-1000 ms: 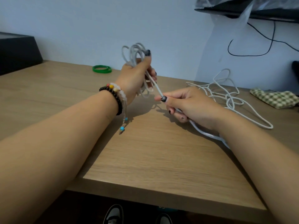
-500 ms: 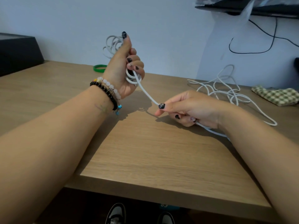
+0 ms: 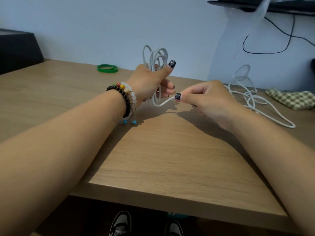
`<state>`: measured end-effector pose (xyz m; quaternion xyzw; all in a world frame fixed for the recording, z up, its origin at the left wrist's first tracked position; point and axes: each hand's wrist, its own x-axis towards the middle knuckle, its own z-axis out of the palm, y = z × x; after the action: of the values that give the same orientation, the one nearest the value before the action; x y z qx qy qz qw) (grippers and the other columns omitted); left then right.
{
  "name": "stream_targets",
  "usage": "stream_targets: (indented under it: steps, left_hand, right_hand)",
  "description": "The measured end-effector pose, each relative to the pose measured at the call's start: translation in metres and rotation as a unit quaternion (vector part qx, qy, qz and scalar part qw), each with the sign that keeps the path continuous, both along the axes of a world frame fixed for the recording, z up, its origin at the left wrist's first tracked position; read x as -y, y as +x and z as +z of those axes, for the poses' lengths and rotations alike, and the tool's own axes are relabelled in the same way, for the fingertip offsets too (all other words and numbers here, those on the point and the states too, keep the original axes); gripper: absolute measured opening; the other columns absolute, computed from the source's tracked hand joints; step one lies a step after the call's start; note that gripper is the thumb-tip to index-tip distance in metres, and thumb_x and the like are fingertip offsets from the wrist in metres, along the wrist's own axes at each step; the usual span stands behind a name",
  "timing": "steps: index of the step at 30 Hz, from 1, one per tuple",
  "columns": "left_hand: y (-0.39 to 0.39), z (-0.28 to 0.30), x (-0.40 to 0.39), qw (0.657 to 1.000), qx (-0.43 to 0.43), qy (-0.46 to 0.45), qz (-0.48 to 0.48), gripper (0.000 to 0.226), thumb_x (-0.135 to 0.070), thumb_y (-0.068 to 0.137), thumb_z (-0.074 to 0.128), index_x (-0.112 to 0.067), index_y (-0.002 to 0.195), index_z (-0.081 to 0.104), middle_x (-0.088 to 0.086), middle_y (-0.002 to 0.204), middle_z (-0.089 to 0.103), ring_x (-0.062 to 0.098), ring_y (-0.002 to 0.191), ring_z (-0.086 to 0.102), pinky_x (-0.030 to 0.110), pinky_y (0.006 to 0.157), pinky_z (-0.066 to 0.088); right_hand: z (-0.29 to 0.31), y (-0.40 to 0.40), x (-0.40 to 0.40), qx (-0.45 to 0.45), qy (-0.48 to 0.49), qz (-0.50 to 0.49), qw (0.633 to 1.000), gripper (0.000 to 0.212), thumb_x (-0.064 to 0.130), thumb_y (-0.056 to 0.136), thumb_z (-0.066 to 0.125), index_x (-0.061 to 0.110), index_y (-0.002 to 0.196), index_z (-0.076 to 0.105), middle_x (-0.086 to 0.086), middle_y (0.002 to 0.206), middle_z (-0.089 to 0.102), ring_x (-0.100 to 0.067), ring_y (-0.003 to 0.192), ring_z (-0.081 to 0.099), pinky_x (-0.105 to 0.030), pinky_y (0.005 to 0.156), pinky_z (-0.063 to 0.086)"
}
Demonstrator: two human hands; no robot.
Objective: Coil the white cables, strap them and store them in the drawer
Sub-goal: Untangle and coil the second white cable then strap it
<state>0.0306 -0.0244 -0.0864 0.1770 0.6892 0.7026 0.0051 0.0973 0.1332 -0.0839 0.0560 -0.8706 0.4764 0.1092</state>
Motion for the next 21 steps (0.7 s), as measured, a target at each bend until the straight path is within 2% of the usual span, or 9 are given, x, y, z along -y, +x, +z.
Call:
stream_targets:
  steps: [3, 5, 8, 14, 17, 21]
  left_hand:
    - [0.002, -0.001, -0.001, 0.999, -0.003, -0.036, -0.008, 0.027, -0.034, 0.093, 0.062, -0.01, 0.083, 0.058, 0.006, 0.065, 0.072, 0.017, 0.058, 0.07, 0.028, 0.058, 0.058]
    - [0.003, -0.002, -0.002, 0.996, -0.02, -0.085, -0.01, 0.029, -0.036, 0.094, 0.06, -0.01, 0.082, 0.061, 0.006, 0.068, 0.073, 0.02, 0.062, 0.071, 0.031, 0.063, 0.059]
    - [0.006, -0.003, -0.005, 0.993, -0.021, -0.108, -0.035, 0.033, -0.034, 0.096, 0.056, -0.009, 0.077, 0.06, 0.006, 0.062, 0.071, 0.025, 0.067, 0.072, 0.033, 0.063, 0.06]
    - [0.007, 0.0, -0.007, 0.991, -0.016, -0.136, -0.01, 0.034, -0.034, 0.098, 0.055, -0.009, 0.076, 0.057, 0.003, 0.051, 0.063, 0.012, 0.041, 0.056, 0.022, 0.044, 0.049]
    - [0.006, 0.0, -0.009, 0.984, -0.04, -0.171, 0.023, 0.035, -0.037, 0.098, 0.054, -0.012, 0.074, 0.055, -0.002, 0.043, 0.057, 0.009, 0.034, 0.049, 0.02, 0.038, 0.045]
    - [-0.003, 0.002, 0.0, 0.985, -0.056, -0.151, 0.068, 0.034, -0.041, 0.095, 0.058, -0.015, 0.074, 0.052, -0.005, 0.037, 0.049, 0.015, 0.036, 0.044, 0.023, 0.041, 0.043]
  right_hand:
    - [0.001, 0.0, 0.0, -0.01, -0.013, -0.01, 1.0, 0.009, 0.015, 0.088, 0.067, 0.013, 0.083, 0.074, 0.019, 0.035, 0.047, 0.006, 0.036, 0.044, -0.006, 0.041, 0.029]
    - [0.001, 0.002, 0.001, -0.014, -0.011, -0.008, 1.0, 0.011, 0.015, 0.089, 0.066, 0.013, 0.084, 0.076, 0.019, 0.035, 0.046, 0.006, 0.037, 0.044, -0.006, 0.041, 0.03]
    - [0.0, 0.001, 0.001, -0.032, -0.016, -0.017, 0.999, 0.013, 0.014, 0.088, 0.065, 0.008, 0.085, 0.077, 0.019, 0.039, 0.051, 0.004, 0.038, 0.045, -0.006, 0.042, 0.03]
    - [0.001, 0.006, 0.005, -0.039, -0.028, 0.04, 0.998, 0.015, 0.005, 0.09, 0.061, -0.001, 0.085, 0.073, 0.017, 0.04, 0.052, 0.004, 0.038, 0.047, -0.006, 0.042, 0.033]
    - [0.001, 0.002, 0.004, -0.024, -0.041, 0.032, 0.998, 0.009, 0.009, 0.088, 0.067, 0.006, 0.085, 0.074, 0.016, 0.043, 0.053, 0.0, 0.038, 0.042, -0.008, 0.043, 0.03]
    - [0.005, -0.003, -0.005, -0.016, -0.063, 0.008, 0.998, 0.006, 0.016, 0.086, 0.071, 0.015, 0.081, 0.075, 0.007, 0.052, 0.058, -0.007, 0.042, 0.036, -0.015, 0.042, 0.03]
